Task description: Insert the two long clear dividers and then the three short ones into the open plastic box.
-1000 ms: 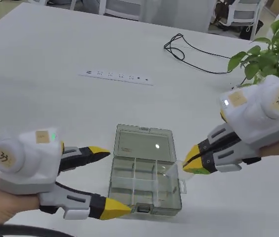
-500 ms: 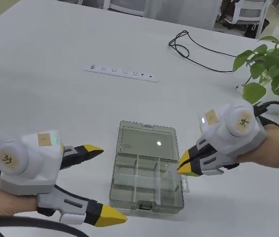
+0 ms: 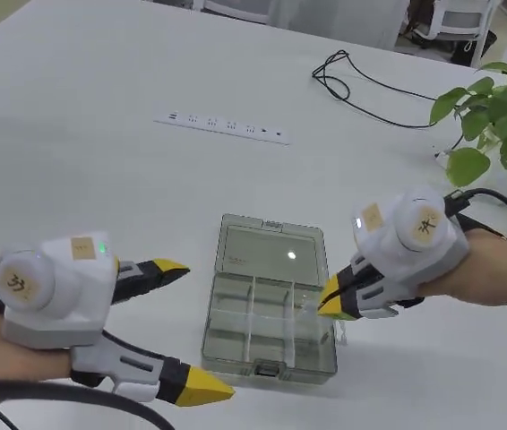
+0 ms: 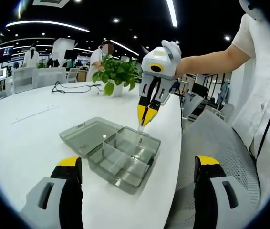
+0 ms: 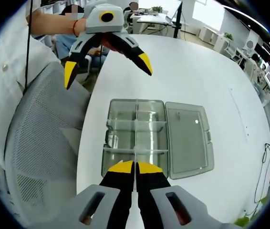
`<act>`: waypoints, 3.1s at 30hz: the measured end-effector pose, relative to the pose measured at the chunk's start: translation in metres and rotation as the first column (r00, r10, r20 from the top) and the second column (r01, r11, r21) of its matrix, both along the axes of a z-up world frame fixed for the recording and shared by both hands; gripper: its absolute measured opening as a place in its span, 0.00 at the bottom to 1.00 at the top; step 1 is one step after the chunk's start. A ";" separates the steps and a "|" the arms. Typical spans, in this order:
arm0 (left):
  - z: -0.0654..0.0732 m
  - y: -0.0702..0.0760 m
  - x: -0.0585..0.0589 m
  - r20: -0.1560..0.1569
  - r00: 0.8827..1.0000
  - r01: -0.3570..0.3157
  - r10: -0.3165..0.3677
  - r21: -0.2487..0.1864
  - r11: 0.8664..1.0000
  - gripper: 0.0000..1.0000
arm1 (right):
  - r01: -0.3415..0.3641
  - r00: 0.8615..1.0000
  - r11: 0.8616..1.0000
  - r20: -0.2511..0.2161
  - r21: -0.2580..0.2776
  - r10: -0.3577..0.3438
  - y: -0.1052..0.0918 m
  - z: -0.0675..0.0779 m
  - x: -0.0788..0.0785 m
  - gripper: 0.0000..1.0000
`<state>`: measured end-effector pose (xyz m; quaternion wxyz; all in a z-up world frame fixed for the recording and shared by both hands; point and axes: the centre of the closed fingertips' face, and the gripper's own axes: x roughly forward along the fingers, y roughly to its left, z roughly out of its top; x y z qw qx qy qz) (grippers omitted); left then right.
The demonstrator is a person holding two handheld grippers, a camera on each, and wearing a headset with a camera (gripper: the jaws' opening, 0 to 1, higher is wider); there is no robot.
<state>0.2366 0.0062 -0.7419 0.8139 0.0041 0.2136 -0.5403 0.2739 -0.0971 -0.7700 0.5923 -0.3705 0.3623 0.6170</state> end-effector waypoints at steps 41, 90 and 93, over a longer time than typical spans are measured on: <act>0.003 -0.003 -0.003 0.000 1.000 0.003 -0.003 -0.011 1.000 0.98 | 0.021 0.999 1.000 -0.048 0.009 -0.021 -0.002 -0.017 -0.002 0.03; -0.003 0.002 -0.003 -0.013 1.000 -0.003 0.003 0.004 1.000 0.99 | 0.033 0.999 0.999 0.011 0.024 -0.033 -0.002 -0.050 -0.001 0.05; -0.002 0.003 -0.002 -0.014 1.000 -0.008 0.008 0.002 1.000 1.00 | 0.068 0.998 0.997 0.011 0.045 -0.069 -0.004 -0.044 0.001 0.08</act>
